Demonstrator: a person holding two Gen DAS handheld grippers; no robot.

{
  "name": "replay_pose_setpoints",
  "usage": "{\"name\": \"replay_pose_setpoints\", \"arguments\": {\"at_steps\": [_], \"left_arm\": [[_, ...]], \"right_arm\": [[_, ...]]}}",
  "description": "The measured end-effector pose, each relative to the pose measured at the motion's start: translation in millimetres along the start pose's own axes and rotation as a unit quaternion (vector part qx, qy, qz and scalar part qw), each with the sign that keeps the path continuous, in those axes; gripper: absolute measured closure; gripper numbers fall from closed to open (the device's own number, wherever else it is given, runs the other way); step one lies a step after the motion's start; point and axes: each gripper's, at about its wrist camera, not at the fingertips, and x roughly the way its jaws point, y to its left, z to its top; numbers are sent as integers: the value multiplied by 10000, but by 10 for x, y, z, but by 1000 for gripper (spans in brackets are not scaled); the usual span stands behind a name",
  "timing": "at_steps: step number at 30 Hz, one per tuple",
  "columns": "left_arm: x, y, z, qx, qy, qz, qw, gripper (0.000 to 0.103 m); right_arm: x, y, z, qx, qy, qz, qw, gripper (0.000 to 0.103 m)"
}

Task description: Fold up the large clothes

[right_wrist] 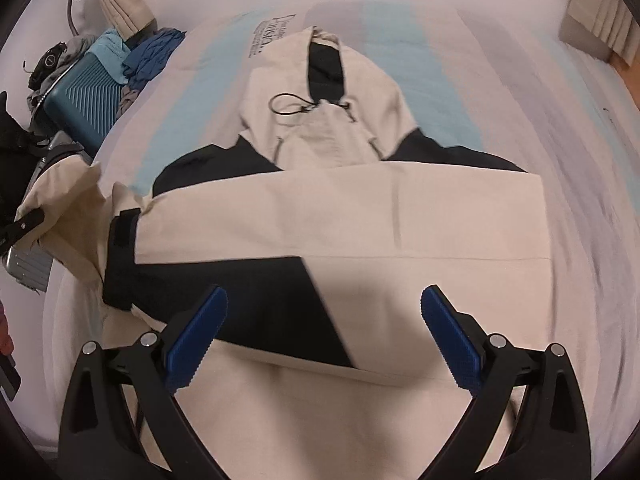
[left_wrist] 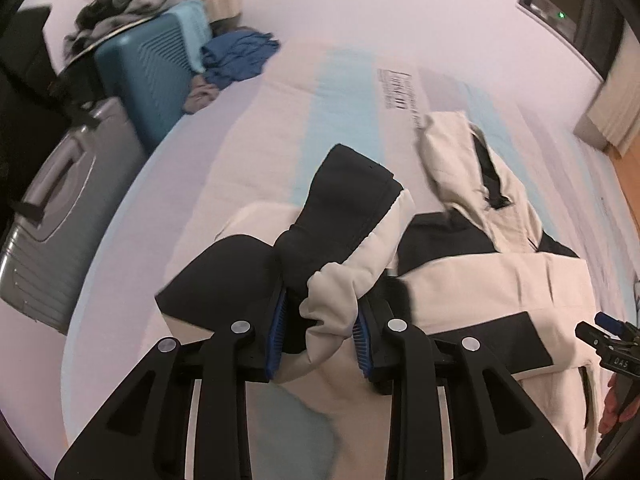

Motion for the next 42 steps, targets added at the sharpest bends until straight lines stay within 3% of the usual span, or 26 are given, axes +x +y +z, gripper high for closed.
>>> {"name": "replay_pose_setpoints", "arguments": {"at_steps": [11, 23, 30, 42], "left_arm": [[62, -1456, -158, -51, 90, -91, 9999, 76], [366, -2908, -440, -215, 417, 20, 9989, 76], [469, -3583, -546, 114, 517, 354, 9980, 76], [733, -4449, -725, 853, 674, 182, 9939, 76]], "right_arm": [[-114, -840, -8, -192, 47, 178, 9996, 9], [-127, -2034, -34, 91, 190, 175, 9996, 9], [-88, -2431, -75, 279, 220, 210, 9991, 9], [-22, -2874, -101, 339, 220, 123, 9991, 9]]}}
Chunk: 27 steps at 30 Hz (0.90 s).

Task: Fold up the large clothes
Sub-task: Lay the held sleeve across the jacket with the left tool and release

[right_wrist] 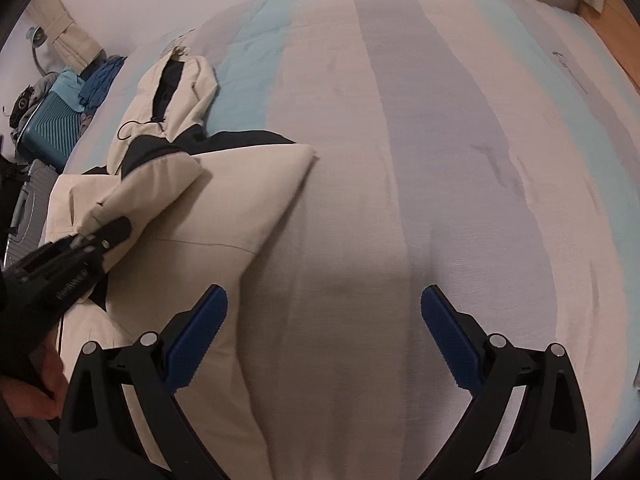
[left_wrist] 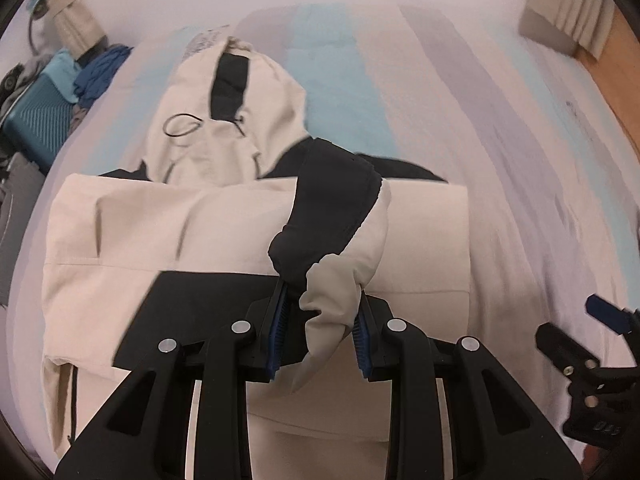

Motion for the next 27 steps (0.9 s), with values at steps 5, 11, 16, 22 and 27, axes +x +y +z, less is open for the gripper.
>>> {"name": "replay_pose_setpoints", "arguments": {"at_steps": [5, 11, 16, 22, 27], "left_arm": [[147, -131, -107, 216, 128, 145, 9996, 66], [54, -163, -125, 222, -60, 14, 9997, 38], [-11, -288, -85, 265, -199, -360, 9988, 26], [-92, -469, -89, 235, -284, -1180, 9923, 24], [-308, -579, -90, 445, -348, -1587, 9857, 23]], "right_arm": [[14, -151, -68, 114, 33, -25, 9999, 9], [7, -288, -169, 285, 76, -43, 9996, 9], [-71, -377, -263, 380, 82, -76, 9992, 9], [-258, -533, -433, 433, 101, -213, 9988, 9], [-427, -550, -489, 311, 98, -282, 9991, 9]]}}
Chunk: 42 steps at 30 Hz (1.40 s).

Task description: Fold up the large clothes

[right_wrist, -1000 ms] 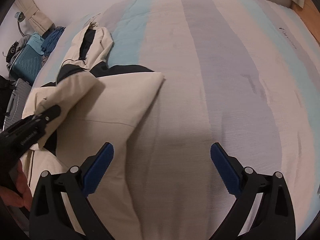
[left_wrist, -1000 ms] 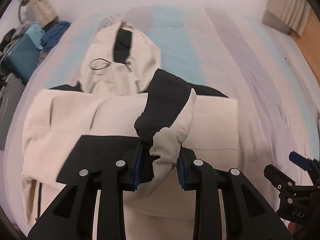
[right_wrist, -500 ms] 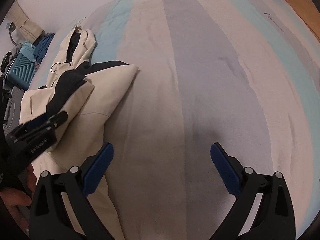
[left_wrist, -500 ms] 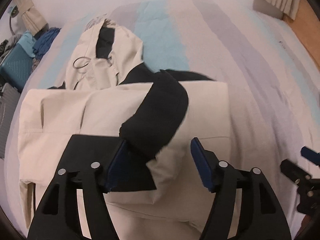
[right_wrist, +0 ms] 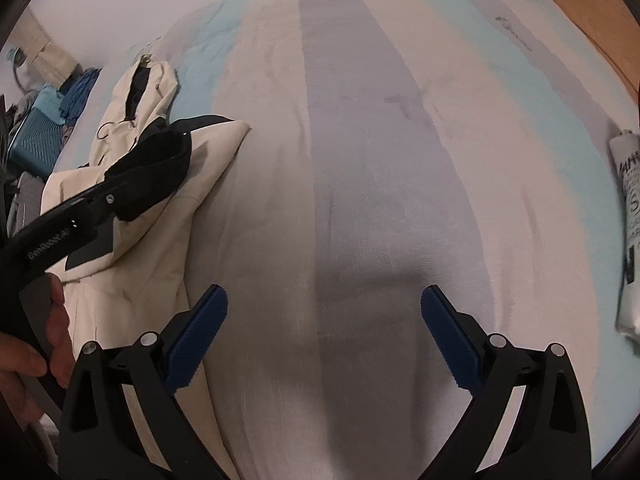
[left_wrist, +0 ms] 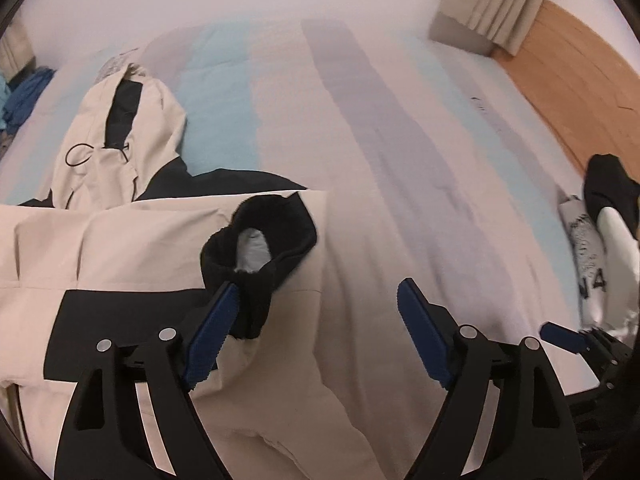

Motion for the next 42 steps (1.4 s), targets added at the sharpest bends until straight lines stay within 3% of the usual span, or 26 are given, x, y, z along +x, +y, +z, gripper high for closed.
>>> {"name": "replay_pose_setpoints", "arguments": {"at_steps": [5, 13, 21, 25, 28, 33, 36, 42], "left_arm": [[-255, 306, 34, -104, -2, 12, 9999, 6], [-569, 1170, 103, -272, 157, 409, 9987, 6], [-738, 2122, 396, -305, 250, 744, 9965, 6], [-690, 2586, 691, -368, 311, 588, 9971, 6], [-590, 2882, 944, -136, 339, 748, 9965, 6], [-369, 3250, 1225, -134, 387, 555, 9976, 6], [-190, 3436, 1353, -198, 486, 445, 9976, 6], [189, 3668, 1520, -4, 538, 647, 9965, 6]], "right_arm": [[-167, 231, 96, -340, -185, 45, 9992, 9], [-243, 963, 490, -794, -463, 328, 9952, 9], [-182, 1726, 1136, -1201, -628, 566, 9892, 9], [-83, 2035, 1526, -1467, -714, 575, 9849, 9], [71, 2271, 1784, -1756, -736, 603, 9799, 9], [498, 2587, 2125, -2105, -635, 632, 9735, 9], [733, 2722, 2264, -2234, -575, 673, 9707, 9], [1123, 2913, 2543, -2325, -515, 872, 9673, 9]]}}
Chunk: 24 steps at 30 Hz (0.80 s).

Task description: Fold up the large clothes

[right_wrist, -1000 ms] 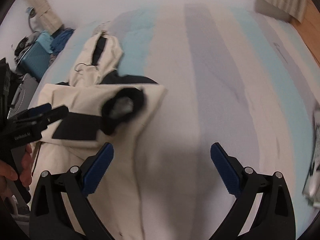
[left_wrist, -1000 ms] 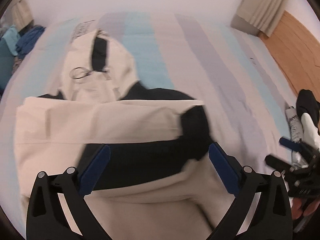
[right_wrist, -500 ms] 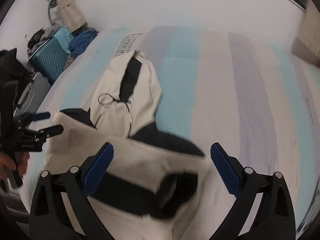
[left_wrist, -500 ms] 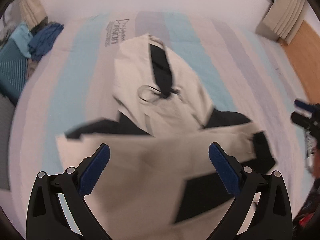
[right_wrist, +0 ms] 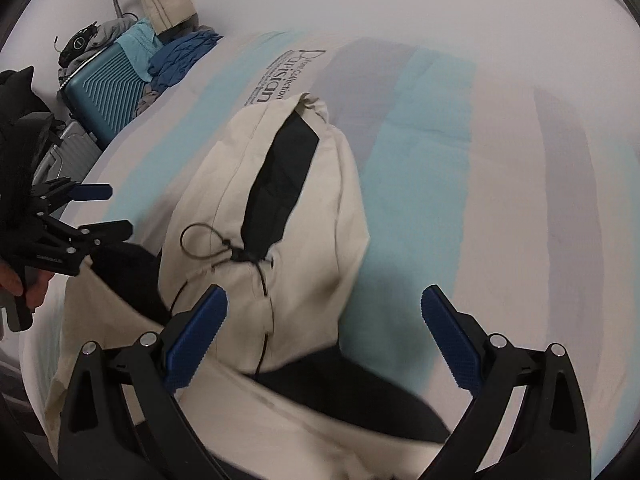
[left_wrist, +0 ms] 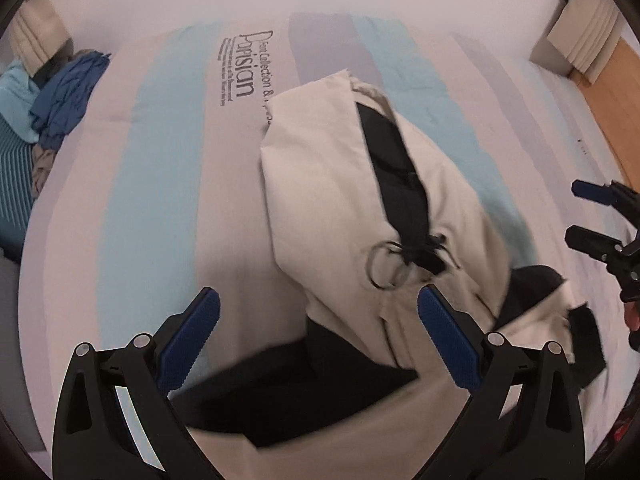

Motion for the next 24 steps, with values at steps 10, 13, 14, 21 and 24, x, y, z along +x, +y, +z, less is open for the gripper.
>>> {"name": "replay_pose_setpoints", "arguments": {"at_steps": [10, 13, 14, 21, 24], "left_arm": [[563, 325, 406, -9, 73, -523, 9986, 6], [685, 412, 549, -62, 57, -537, 9985, 6], [712, 425, 591, -62, 43, -534, 9985, 6], [904, 385, 804, 365, -25, -732, 9966, 6], [1019, 356, 870, 572, 46, -733, 9957, 6]], "right_arm": [[836, -143, 525, -384, 239, 409, 9981, 9], [1022, -188, 662, -438, 306, 455, 9975, 9], [1089, -204, 709, -481, 343, 486, 9971, 9], [1431, -278, 947, -779, 553, 509, 9941, 9], [1556, -298, 1009, -852, 665, 550, 9926, 9]]}}
